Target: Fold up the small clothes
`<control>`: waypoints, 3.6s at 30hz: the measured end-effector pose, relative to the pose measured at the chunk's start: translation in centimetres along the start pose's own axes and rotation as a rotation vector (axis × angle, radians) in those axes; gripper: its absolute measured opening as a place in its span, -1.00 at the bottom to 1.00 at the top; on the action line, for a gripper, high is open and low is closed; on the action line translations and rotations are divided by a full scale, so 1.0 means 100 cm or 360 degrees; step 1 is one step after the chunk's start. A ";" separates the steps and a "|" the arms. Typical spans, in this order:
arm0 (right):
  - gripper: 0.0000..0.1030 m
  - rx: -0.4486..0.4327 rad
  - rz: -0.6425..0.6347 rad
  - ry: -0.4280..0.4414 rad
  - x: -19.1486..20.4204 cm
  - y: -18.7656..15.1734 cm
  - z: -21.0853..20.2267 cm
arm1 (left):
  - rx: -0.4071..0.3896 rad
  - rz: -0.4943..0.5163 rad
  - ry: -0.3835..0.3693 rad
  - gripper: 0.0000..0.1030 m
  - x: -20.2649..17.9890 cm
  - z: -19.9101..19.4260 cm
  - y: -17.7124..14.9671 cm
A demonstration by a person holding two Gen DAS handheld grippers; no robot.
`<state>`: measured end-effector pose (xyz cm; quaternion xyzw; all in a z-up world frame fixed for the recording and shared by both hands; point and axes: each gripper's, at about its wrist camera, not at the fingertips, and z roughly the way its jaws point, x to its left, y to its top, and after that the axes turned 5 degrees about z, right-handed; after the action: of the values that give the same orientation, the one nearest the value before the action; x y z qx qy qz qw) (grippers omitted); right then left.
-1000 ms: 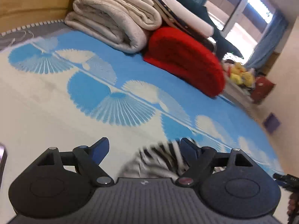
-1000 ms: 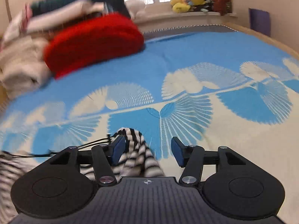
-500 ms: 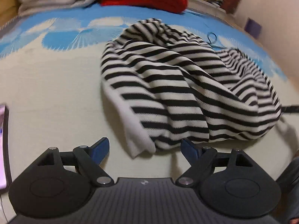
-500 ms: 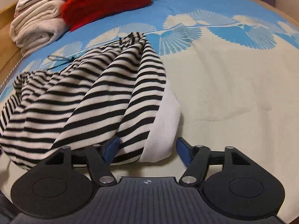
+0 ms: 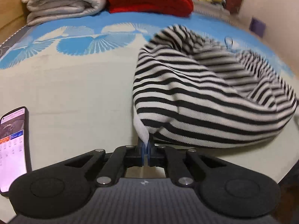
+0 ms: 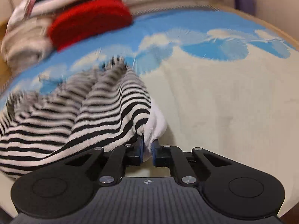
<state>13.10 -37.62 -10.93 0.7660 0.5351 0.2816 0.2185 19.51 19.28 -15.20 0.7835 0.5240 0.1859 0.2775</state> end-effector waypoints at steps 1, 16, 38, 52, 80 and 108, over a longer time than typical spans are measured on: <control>-0.84 0.0018 -0.0066 -0.0013 0.004 -0.003 0.005 | 0.0006 0.0016 0.0014 -0.93 -0.001 0.003 0.001; 0.25 -0.0294 -0.0479 0.0333 0.072 0.088 -0.013 | -0.0485 0.0410 -0.0145 0.28 -0.049 -0.042 0.126; -0.78 0.0153 -0.1507 0.0692 0.193 0.089 0.146 | -0.0181 0.0607 -0.0381 -0.79 -0.088 0.121 0.168; -0.35 -0.0081 -0.1040 0.0497 0.202 0.098 0.189 | -0.0407 0.0159 -0.0333 -0.04 -0.039 0.167 0.176; 0.70 0.0249 -0.0008 0.0015 0.152 0.020 -0.020 | -0.0166 -0.0099 0.0268 0.99 -0.103 -0.041 0.081; 0.70 0.0148 -0.0076 0.0067 0.181 -0.091 -0.134 | -0.0122 -0.0247 0.0327 0.99 -0.187 -0.129 -0.020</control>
<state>2.71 -17.08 -3.18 0.7562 0.5702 0.2671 0.1778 3.46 5.67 -6.44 0.7064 0.6011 0.2629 0.2656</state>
